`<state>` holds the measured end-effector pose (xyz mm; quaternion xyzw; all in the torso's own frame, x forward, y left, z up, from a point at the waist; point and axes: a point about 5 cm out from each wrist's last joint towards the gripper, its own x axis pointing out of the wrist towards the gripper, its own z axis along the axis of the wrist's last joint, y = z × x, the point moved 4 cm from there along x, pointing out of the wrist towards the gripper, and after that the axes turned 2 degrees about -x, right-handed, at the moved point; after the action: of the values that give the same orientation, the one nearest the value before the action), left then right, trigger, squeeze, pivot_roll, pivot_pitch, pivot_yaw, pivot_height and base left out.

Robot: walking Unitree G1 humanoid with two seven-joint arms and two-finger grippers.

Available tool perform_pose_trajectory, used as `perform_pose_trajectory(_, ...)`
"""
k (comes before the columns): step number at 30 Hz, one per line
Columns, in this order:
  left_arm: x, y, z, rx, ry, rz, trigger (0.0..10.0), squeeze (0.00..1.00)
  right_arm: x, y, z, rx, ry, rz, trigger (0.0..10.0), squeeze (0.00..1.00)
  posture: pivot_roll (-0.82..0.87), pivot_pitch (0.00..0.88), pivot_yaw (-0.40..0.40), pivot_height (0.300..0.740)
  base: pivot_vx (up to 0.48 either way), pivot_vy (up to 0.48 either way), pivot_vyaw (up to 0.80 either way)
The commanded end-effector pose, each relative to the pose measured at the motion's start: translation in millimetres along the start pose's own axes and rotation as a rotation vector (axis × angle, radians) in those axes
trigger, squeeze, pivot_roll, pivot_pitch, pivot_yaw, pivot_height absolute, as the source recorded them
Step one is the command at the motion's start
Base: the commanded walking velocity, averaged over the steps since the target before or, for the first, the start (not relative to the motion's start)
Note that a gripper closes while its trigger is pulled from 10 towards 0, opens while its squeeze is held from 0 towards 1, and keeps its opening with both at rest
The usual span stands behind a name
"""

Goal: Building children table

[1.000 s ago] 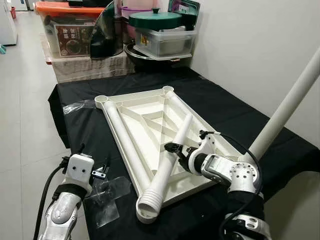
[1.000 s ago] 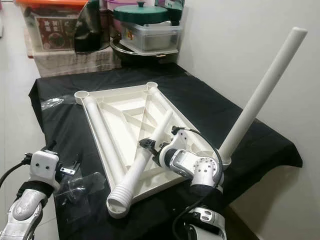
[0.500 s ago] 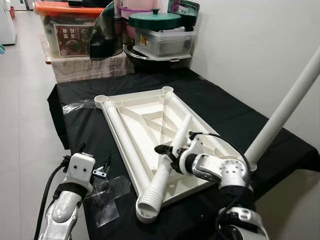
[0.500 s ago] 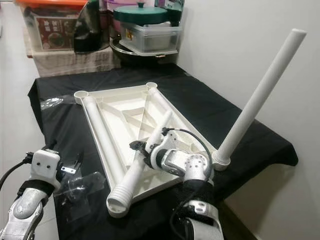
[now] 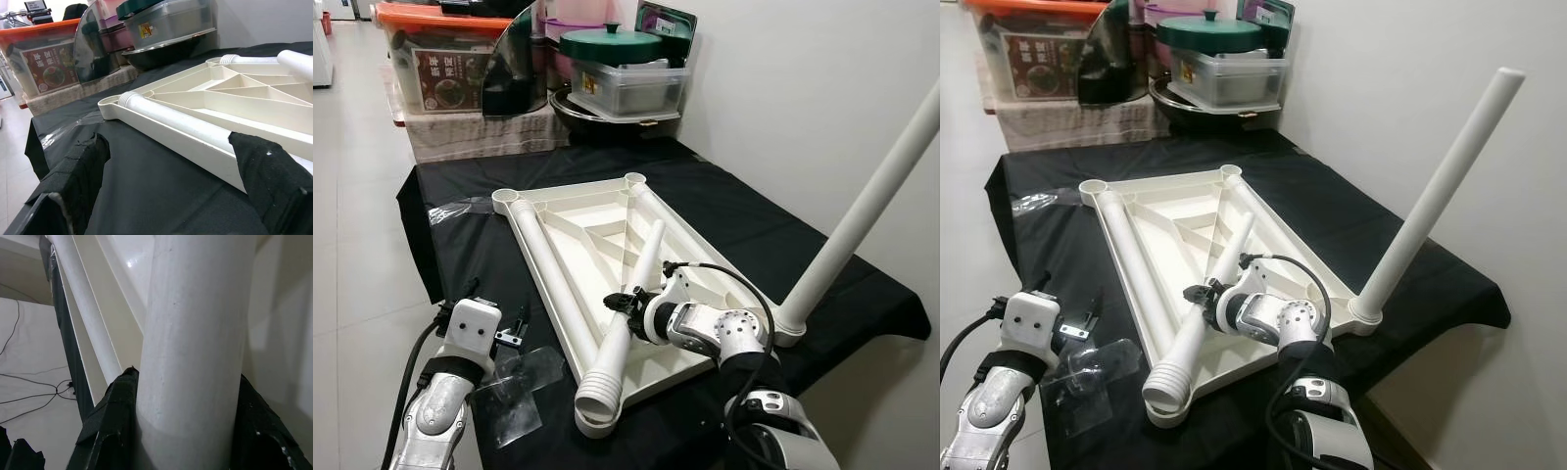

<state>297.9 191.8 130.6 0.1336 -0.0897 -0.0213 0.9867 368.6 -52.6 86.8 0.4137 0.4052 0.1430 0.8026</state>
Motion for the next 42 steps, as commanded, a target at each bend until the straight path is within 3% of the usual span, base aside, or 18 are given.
perform_pose_trajectory(1,-0.4,-4.6,-5.8,0.000,0.026,-0.009,10.0,0.00,3.7,-13.0,-7.2,-0.018,0.027,-0.066,0.0,0.00,0.06,0.000,-0.153,0.740,0.000,0.000,0.00)
perform_pose_trajectory(6,0.2,-6.9,-6.8,0.002,0.030,-0.014,10.0,0.00,1.5,-5.8,6.8,-0.017,-0.018,-0.031,0.0,0.00,0.06,0.000,-0.151,0.740,0.000,0.000,0.00)
perform_pose_trajectory(9,1.1,-6.4,-6.8,0.006,0.030,-0.017,10.0,0.00,-18.6,47.5,42.9,-0.005,-0.131,0.211,0.0,0.00,0.06,0.000,-0.150,0.740,0.000,0.000,0.00)
perform_pose_trajectory(10,1.1,-6.4,-6.8,0.006,0.030,-0.017,10.0,0.00,-18.6,47.5,42.9,-0.005,-0.131,0.211,0.0,0.00,0.06,0.000,-0.150,0.740,0.000,0.000,0.00)
perform_pose_trajectory(11,1.0,-6.1,-6.9,0.006,0.030,-0.017,10.0,0.00,-28.7,68.6,52.3,-0.025,-0.160,0.306,0.0,0.00,0.06,0.000,-0.147,0.740,0.000,0.000,0.00)
perform_pose_trajectory(12,1.0,-6.1,-6.9,0.006,0.030,-0.017,10.0,0.00,-28.7,68.6,52.3,-0.025,-0.160,0.306,0.0,0.00,0.06,0.000,-0.147,0.740,0.000,0.000,0.00)
perform_pose_trajectory(14,1.0,-6.4,-6.9,0.006,0.030,-0.020,10.0,0.00,-44.9,97.7,62.1,-0.075,-0.198,0.446,0.0,0.00,0.06,0.000,-0.147,0.740,0.000,0.000,0.00)
perform_pose_trajectory(16,1.0,-6.4,-6.9,0.006,0.030,-0.020,10.0,0.00,-44.9,97.7,62.1,-0.075,-0.198,0.446,0.0,0.00,0.06,0.000,-0.147,0.740,0.000,0.000,0.00)
perform_pose_trajectory(18,1.6,-8.0,-6.4,0.002,0.028,-0.028,10.0,0.00,-64.5,125.4,66.9,-0.162,-0.230,0.585,0.0,0.00,0.06,0.000,-0.144,0.740,0.000,0.000,0.00)
perform_pose_trajectory(21,2.6,-8.1,-5.5,-0.002,0.025,-0.036,10.0,0.00,-75.5,141.1,64.0,-0.249,-0.246,0.664,0.0,0.00,0.06,0.000,-0.145,0.740,0.000,0.000,0.00)
perform_pose_trajectory(26,4.0,-7.2,-0.2,-0.045,0.010,-0.056,10.0,0.00,-77.3,147.0,59.5,-0.333,-0.283,0.686,0.0,0.00,0.07,0.000,-0.147,0.740,0.000,0.000,0.00)
perform_pose_trajectory(28,4.9,-3.6,16.8,-0.201,-0.029,-0.126,10.0,0.00,-78.6,153.9,54.9,-0.475,-0.370,0.692,0.0,0.00,0.07,0.000,-0.145,0.740,0.000,0.000,0.00)
perform_pose_trajectory(31,5.0,-1.6,21.3,-0.224,-0.040,-0.148,10.0,0.00,-78.7,155.3,54.2,-0.518,-0.395,0.689,0.0,0.00,0.07,0.000,-0.144,0.740,0.000,0.000,0.00)
perform_pose_trajectory(33,7.0,11.6,33.1,-0.227,-0.069,-0.167,10.0,0.00,-78.2,158.8,51.7,-0.638,-0.444,0.685,0.0,0.00,0.07,0.000,-0.144,0.740,0.000,0.000,0.00)
perform_pose_trajectory(35,11.4,40.0,45.8,-0.198,-0.103,-0.121,10.0,0.00,-78.7,164.8,50.8,-0.805,-0.525,0.670,0.0,0.00,0.07,0.000,-0.141,0.740,0.000,0.000,0.00)
perform_pose_trajectory(37,11.4,40.0,45.8,-0.198,-0.103,-0.121,10.0,0.00,-78.7,164.8,50.8,-0.805,-0.525,0.670,0.0,0.00,0.07,0.000,-0.141,0.740,0.000,0.000,0.00)
perform_pose_trajectory(38,13.9,64.8,59.4,-0.206,-0.145,-0.071,10.0,0.00,-79.4,168.9,52.1,-0.941,-0.603,0.632,0.0,0.00,0.08,0.000,-0.142,0.740,0.000,0.000,0.00)
perform_pose_trajectory(42,12.0,69.5,72.3,-0.226,-0.179,-0.102,10.0,0.00,-80.2,173.2,49.2,-0.990,-0.640,0.633,0.0,0.00,0.08,0.000,-0.143,0.740,0.000,0.000,0.00)
